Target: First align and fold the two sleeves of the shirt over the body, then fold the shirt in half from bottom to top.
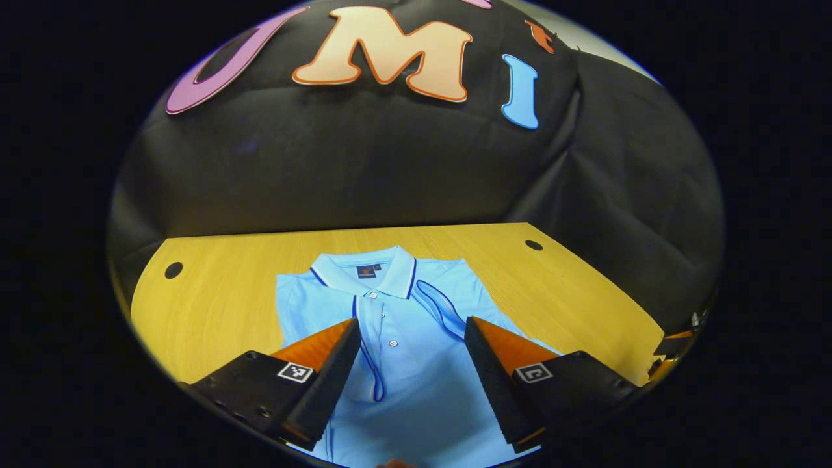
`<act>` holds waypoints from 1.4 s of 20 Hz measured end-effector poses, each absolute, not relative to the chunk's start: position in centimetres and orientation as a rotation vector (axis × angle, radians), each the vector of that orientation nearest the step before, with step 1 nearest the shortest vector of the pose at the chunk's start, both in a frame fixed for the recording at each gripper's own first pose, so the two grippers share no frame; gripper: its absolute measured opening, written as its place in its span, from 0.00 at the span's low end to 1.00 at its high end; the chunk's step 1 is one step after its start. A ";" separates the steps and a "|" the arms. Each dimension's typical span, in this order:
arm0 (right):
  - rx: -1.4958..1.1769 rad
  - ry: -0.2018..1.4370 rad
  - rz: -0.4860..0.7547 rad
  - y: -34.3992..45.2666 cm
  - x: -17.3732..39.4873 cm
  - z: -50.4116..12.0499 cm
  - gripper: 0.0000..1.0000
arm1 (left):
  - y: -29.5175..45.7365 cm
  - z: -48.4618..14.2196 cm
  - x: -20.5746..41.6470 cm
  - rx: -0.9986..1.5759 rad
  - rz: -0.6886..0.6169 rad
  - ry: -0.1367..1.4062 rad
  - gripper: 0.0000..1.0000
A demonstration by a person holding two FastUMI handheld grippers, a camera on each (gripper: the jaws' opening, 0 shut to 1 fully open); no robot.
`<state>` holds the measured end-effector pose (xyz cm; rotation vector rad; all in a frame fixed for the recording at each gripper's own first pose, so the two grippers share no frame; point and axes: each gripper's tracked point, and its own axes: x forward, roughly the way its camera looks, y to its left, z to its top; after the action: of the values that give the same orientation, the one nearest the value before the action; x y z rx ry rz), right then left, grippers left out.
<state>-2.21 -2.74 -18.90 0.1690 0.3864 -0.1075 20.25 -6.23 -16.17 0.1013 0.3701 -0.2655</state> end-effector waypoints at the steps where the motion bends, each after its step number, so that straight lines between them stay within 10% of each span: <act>1: 0.162 0.389 -0.110 -2.6 -2.9 -19.3 0.97 | -5.7 -16.0 19.2 0.099 -0.257 0.369 0.96; 18: -0.024 0.553 0.101 -2.1 -14.8 -31.2 0.97 | 3.7 -25.6 -9.1 0.038 0.136 0.458 0.96; 28: -0.179 0.493 0.142 -1.6 -15.4 -32.8 0.98 | 5.6 -28.4 -11.5 0.107 0.202 0.448 0.94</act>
<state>-15.45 -1.58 -32.80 -0.1795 0.4928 0.1417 -11.55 5.56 -28.44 0.1071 0.4483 0.2020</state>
